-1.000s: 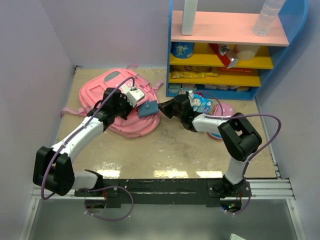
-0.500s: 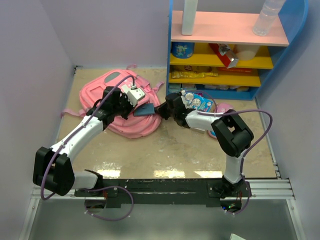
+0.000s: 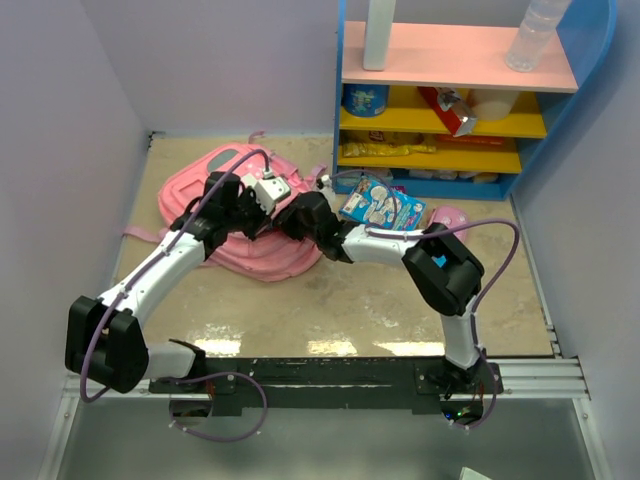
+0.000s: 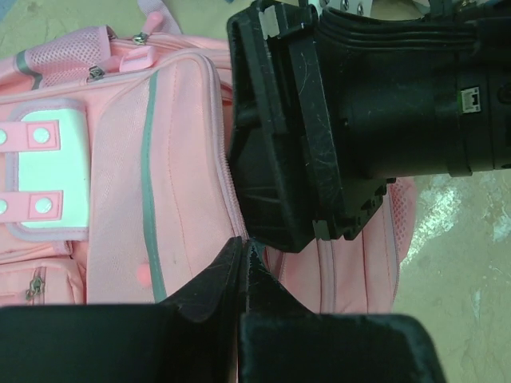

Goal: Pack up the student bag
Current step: Place the personal item in the student bag, then zip the student bag at the center of the board.

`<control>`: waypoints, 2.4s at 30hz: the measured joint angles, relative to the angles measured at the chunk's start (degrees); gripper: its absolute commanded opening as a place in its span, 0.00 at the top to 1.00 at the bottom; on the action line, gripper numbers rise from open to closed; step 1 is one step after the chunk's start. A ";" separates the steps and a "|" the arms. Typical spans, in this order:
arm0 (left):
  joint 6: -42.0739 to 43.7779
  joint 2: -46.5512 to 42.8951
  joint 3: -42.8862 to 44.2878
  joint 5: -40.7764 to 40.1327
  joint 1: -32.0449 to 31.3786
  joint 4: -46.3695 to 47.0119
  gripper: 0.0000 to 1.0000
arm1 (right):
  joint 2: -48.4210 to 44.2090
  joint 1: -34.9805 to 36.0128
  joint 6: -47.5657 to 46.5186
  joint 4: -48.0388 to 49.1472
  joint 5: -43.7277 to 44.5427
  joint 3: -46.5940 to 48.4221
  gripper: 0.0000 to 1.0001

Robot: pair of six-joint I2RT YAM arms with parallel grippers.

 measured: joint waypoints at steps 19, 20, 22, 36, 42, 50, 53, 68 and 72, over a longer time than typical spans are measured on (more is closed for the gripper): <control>0.11 -0.70 -0.50 1.62 -0.11 0.13 1.00 | -18.10 -2.38 -16.11 -11.45 1.90 -6.19 0.95; 0.09 -0.70 -0.50 1.62 -0.11 0.13 1.00 | -19.30 -2.16 -17.44 -11.80 2.51 -6.84 0.95; 0.09 -0.79 -0.57 1.62 -0.11 0.15 1.00 | -21.90 -1.75 -20.76 -12.31 3.30 -8.79 0.92; 0.68 0.22 -0.63 5.55 0.70 0.79 0.42 | -19.47 13.46 -39.06 -8.83 7.26 -11.19 0.47; 1.88 -0.09 2.12 10.38 13.18 -0.72 0.43 | -15.34 15.26 -40.17 -8.48 9.35 -9.53 0.48; 7.04 3.76 2.29 15.72 24.68 -2.27 0.47 | -5.51 18.71 -38.53 -13.55 16.90 0.68 0.46; 8.26 5.14 1.27 16.55 26.27 -2.78 0.47 | -2.19 19.50 -37.18 -16.87 19.69 5.22 0.45; 10.88 4.63 -2.43 18.78 26.80 -3.06 0.47 | 6.38 19.65 -32.26 -25.83 26.43 14.23 0.58; 11.06 4.50 -2.43 19.17 26.80 -2.86 0.47 | 6.78 19.65 -31.78 -26.18 26.58 14.84 0.78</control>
